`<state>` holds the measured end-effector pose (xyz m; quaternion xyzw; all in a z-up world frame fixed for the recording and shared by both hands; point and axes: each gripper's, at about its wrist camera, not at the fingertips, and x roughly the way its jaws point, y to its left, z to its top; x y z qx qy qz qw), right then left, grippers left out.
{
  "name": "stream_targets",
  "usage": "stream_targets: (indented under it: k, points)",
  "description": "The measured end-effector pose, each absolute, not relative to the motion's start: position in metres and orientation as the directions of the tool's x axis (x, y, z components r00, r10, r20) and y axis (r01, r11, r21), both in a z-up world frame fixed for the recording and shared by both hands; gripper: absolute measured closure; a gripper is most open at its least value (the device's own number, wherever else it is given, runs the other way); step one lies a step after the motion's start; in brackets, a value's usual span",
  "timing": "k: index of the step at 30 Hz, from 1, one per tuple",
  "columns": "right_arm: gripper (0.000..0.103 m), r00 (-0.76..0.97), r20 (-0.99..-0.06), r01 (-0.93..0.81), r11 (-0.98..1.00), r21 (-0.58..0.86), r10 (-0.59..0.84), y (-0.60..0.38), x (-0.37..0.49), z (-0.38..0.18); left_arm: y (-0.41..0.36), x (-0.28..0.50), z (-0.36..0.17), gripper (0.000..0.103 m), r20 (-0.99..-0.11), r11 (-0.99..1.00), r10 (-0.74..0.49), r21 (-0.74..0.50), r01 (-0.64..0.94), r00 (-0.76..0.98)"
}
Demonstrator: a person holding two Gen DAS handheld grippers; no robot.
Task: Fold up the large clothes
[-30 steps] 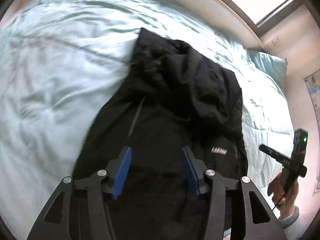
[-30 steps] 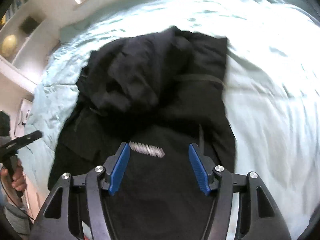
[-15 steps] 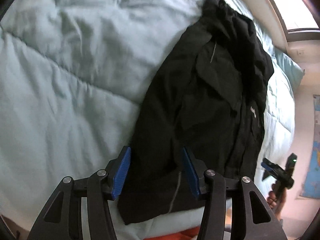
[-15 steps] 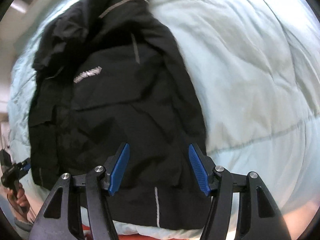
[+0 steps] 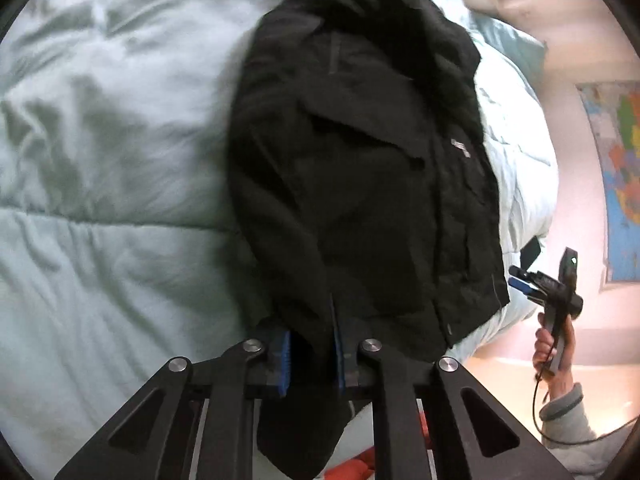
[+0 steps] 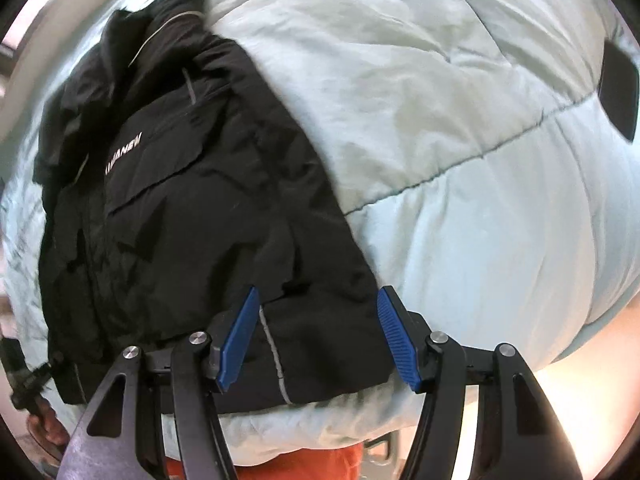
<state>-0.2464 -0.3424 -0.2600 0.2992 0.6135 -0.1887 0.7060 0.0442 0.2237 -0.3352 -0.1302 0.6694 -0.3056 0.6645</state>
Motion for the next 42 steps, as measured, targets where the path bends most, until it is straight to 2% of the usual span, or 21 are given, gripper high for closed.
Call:
stream_targets:
  k: [3, 6, 7, 8, 9, 10, 11, 13, 16, 19, 20, 23, 25, 27, 30, 31, 32, 33, 35, 39, 42]
  points:
    - [0.038, 0.15, -0.979, 0.628, 0.751, 0.204, 0.14, -0.351, -0.244, -0.276, 0.227, 0.048, -0.344, 0.085, -0.788, 0.774, -0.607, -0.616, 0.147, -0.106]
    - [0.038, 0.121, -0.979, 0.602, 0.772, 0.202, 0.162, -0.351, -0.24, -0.288, 0.232, 0.045, -0.357, 0.071, -0.793, 0.791, -0.598, -0.607, 0.072, -0.112]
    - [0.041, 0.12, -0.979, 0.595, 0.778, 0.204, 0.165, -0.351, -0.24, -0.288, 0.234, 0.045, -0.359, 0.07, -0.796, 0.795, -0.594, -0.603, 0.067, -0.114]
    - [0.046, 0.125, -0.975, 0.58, 0.784, 0.222, 0.183, -0.351, -0.242, -0.286, 0.234, 0.04, -0.364, 0.07, -0.795, 0.797, -0.593, -0.602, 0.047, -0.127]
    - [0.059, 0.13, -0.971, 0.564, 0.791, 0.237, 0.199, -0.35, -0.242, -0.283, 0.235, 0.036, -0.366, 0.072, -0.795, 0.798, -0.593, -0.601, 0.037, -0.127]
    - [0.065, 0.132, -0.968, 0.537, 0.806, 0.25, 0.212, -0.348, -0.243, -0.279, 0.233, 0.033, -0.364, 0.073, -0.796, 0.798, -0.595, -0.602, 0.038, -0.111]
    - [0.066, 0.137, -0.966, 0.519, 0.814, 0.26, 0.221, -0.346, -0.244, -0.275, 0.231, 0.028, -0.355, 0.074, -0.785, 0.784, -0.615, -0.619, 0.056, -0.075]
    - [0.069, 0.19, -0.939, 0.459, 0.819, 0.343, 0.287, -0.342, -0.245, -0.259, 0.229, 0.023, -0.337, 0.083, -0.735, 0.732, -0.677, -0.678, 0.065, -0.033]
    - [0.068, 0.235, -0.887, 0.423, 0.78, 0.462, 0.398, -0.343, -0.242, -0.251, 0.227, 0.022, -0.326, 0.082, -0.646, 0.646, -0.764, -0.763, 0.021, 0.006]
    - [0.059, 0.161, -0.901, 0.455, 0.78, 0.429, 0.403, -0.348, -0.238, -0.274, 0.217, 0.02, -0.336, 0.08, -0.711, 0.711, -0.703, -0.703, 0.012, -0.011]
    - [0.059, 0.134, -0.91, 0.463, 0.787, 0.408, 0.392, -0.35, -0.237, -0.281, 0.214, 0.018, -0.343, 0.079, -0.732, 0.732, -0.681, -0.681, -0.005, -0.024]
    - [0.052, 0.104, -0.904, 0.467, 0.782, 0.413, 0.415, -0.354, -0.236, -0.296, 0.211, 0.011, -0.352, 0.068, -0.753, 0.753, -0.658, -0.656, -0.046, -0.027]
    - [0.043, 0.089, -0.899, 0.46, 0.783, 0.419, 0.429, -0.354, -0.232, -0.301, 0.216, 0.011, -0.356, 0.061, -0.771, 0.77, -0.637, -0.635, -0.058, -0.021]
    - [0.039, 0.086, -0.883, 0.455, 0.77, 0.447, 0.462, -0.353, -0.23, -0.302, 0.218, 0.008, -0.362, 0.061, -0.783, 0.781, -0.622, -0.618, -0.087, -0.023]
    - [0.04, 0.082, -0.887, 0.409, 0.796, 0.446, 0.454, -0.348, -0.23, -0.293, 0.217, 0.008, -0.365, 0.061, -0.791, 0.788, -0.611, -0.607, -0.107, -0.015]
    - [0.051, 0.081, -0.895, 0.394, 0.811, 0.433, 0.439, -0.347, -0.23, -0.289, 0.216, 0.008, -0.364, 0.068, -0.799, 0.796, -0.601, -0.597, -0.1, -0.013]
    - [0.064, 0.081, -0.902, 0.376, 0.825, 0.422, 0.424, -0.346, -0.231, -0.285, 0.214, 0.008, -0.361, 0.078, -0.812, 0.809, -0.584, -0.582, -0.081, -0.009]
    - [0.083, 0.086, -0.908, 0.361, 0.836, 0.413, 0.411, -0.345, -0.232, -0.281, 0.211, 0.009, -0.357, 0.095, -0.814, 0.813, -0.58, -0.579, -0.058, -0.004]
    - [0.085, 0.126, -0.902, 0.355, 0.83, 0.43, 0.414, -0.346, -0.231, -0.272, 0.21, 0.011, -0.347, 0.095, -0.794, 0.792, -0.608, -0.608, -0.046, 0.019]
    - [0.087, 0.213, -0.881, 0.319, 0.822, 0.471, 0.422, -0.354, -0.216, -0.242, 0.208, 0.026, -0.306, 0.095, -0.678, 0.682, -0.726, -0.731, -0.008, 0.115]
    - [0.088, 0.277, -0.857, 0.281, 0.816, 0.505, 0.435, -0.361, -0.191, -0.216, 0.201, 0.048, -0.276, 0.094, -0.622, 0.637, -0.761, -0.77, 0.032, 0.184]
